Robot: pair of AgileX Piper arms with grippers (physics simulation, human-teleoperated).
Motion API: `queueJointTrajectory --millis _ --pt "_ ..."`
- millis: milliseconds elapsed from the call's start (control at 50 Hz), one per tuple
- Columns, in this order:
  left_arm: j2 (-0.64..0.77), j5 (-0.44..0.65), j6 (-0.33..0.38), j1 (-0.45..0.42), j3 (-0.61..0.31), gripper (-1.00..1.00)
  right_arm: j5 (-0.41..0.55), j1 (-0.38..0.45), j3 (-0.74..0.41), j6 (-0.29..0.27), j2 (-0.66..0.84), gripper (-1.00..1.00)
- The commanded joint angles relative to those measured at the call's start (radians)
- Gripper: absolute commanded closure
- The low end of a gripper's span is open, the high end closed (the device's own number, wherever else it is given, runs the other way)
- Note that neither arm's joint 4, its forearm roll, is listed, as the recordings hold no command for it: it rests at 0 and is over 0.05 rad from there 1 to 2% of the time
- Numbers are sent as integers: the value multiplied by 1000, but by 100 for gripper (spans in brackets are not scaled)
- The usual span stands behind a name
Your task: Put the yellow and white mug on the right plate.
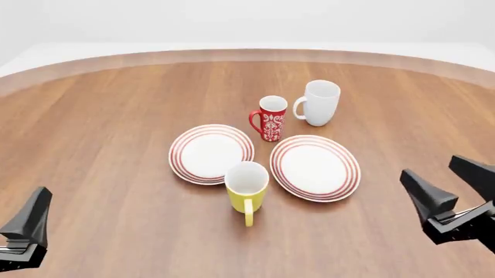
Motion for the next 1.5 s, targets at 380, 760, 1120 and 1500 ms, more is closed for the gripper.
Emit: queueJointTrajectory --millis 380,760,1120,1500 --pt "0 0 0 0 0 -100 234 176 -306 245 327 -100" --pt "0 0 0 0 0 -100 315 341 -441 345 430 -100" --pt "0 0 0 0 0 -100 306 460 -511 396 508 -100" --pt "0 0 0 0 0 -100 281 496 -514 383 516 -100"
